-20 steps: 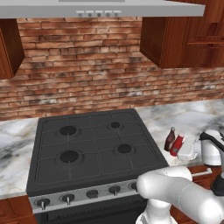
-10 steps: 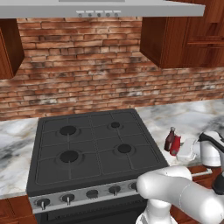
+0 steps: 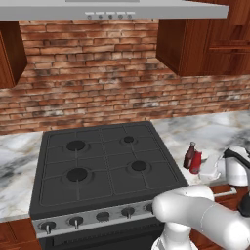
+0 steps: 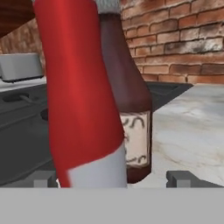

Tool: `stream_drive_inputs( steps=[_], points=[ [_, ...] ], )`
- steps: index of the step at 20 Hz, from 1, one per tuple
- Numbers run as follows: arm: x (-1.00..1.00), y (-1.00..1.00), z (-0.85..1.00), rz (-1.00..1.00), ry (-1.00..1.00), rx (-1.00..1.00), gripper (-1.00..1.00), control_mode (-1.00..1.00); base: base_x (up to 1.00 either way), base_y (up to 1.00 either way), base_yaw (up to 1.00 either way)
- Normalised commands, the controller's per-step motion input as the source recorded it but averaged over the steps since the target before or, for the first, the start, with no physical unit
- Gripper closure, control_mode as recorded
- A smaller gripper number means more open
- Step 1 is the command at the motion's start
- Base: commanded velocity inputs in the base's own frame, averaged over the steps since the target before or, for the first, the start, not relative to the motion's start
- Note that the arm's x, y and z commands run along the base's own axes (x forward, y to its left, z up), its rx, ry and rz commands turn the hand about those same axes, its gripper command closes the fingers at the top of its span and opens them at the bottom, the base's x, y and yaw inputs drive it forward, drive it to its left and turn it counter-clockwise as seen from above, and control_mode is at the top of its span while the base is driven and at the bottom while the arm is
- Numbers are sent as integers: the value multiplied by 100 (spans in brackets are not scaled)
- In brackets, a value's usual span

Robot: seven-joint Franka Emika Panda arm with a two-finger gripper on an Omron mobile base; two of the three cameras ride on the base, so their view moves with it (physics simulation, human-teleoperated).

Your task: Take 2 condiments from the cabinet and move them on the counter near the stove.Make sure the condiments are lined up with each other, next to each other.

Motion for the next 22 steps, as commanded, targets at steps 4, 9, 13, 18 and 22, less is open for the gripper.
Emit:
stream_drive_inputs(
  steps=[4,9,13,18,22],
  points=[
    [-18,-30,31,0,0,0,-100,-100,0,0,0],
    [-42,-8,60,0,0,0,-100,-100,0,0,0],
    [-67,1,87,0,-1,-4,-100,-100,0,0,0],
    [-59,46,89,-1,-1,-11,-100,-100,0,0,0],
    [-22,97,83,-11,4,-16,-100,-100,0,0,0]
  ],
)
